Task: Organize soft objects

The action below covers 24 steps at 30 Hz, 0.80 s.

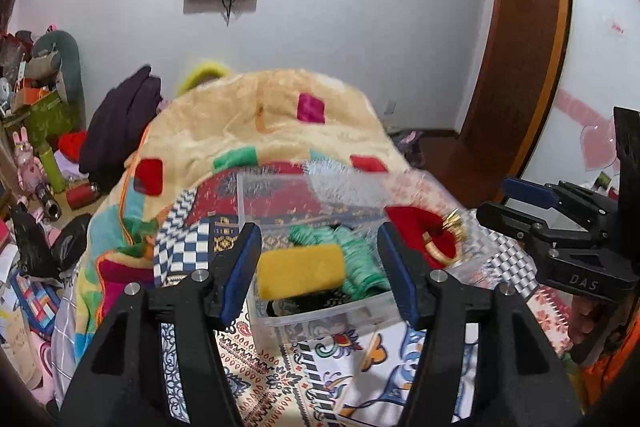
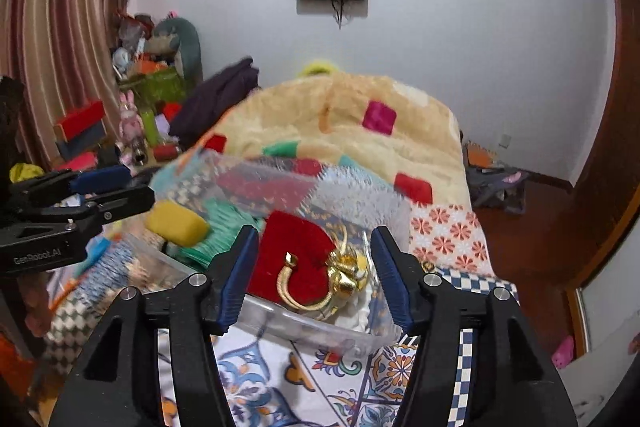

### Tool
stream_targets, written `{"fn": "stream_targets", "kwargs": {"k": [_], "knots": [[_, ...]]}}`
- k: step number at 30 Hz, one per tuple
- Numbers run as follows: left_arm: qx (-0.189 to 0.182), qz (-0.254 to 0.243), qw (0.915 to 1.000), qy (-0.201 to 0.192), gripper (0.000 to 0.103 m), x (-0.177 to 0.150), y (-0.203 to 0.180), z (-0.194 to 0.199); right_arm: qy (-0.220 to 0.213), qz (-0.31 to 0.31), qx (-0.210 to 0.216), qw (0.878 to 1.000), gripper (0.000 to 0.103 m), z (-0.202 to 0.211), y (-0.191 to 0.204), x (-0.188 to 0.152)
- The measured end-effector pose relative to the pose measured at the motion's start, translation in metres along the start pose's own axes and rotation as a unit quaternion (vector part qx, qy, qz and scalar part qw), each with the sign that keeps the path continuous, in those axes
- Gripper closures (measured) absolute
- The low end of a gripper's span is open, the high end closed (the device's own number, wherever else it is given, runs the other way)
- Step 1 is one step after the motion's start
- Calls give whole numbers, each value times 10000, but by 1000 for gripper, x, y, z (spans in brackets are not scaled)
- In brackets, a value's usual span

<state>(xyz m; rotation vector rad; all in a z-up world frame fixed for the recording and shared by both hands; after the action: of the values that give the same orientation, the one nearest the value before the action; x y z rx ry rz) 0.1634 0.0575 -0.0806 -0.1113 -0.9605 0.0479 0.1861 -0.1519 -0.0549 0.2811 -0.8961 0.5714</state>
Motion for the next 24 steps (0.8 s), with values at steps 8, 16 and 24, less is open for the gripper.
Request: {"fn": "stream_targets", "kwargs": {"k": [8,16,24], "knots": [[-28,-202,9971,-732,37,14,-25,62,-715,-39,226,9972,43,60,14,15],[-23,-321,9919,-1232,13,13,-44,104,-1207,-74,344,9921,24,97,25,13],[-4,-244,9908,-1331,2,2,-47,115,-1399,-260,347,9892,6,104,23,6]]}}
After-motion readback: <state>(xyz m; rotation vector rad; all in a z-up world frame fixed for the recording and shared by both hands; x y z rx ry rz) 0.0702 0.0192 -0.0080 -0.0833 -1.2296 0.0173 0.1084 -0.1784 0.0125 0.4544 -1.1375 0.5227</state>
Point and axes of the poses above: each gripper's, at about its wrist camera, not at the fingertips, and z roughly against the way its jaws point, y to its left, x to its top, the point moved 5 cm from there along -z, roughly the way its jaws point, and after that the axes turned 2 degrees about y, right-handed, at the moved point
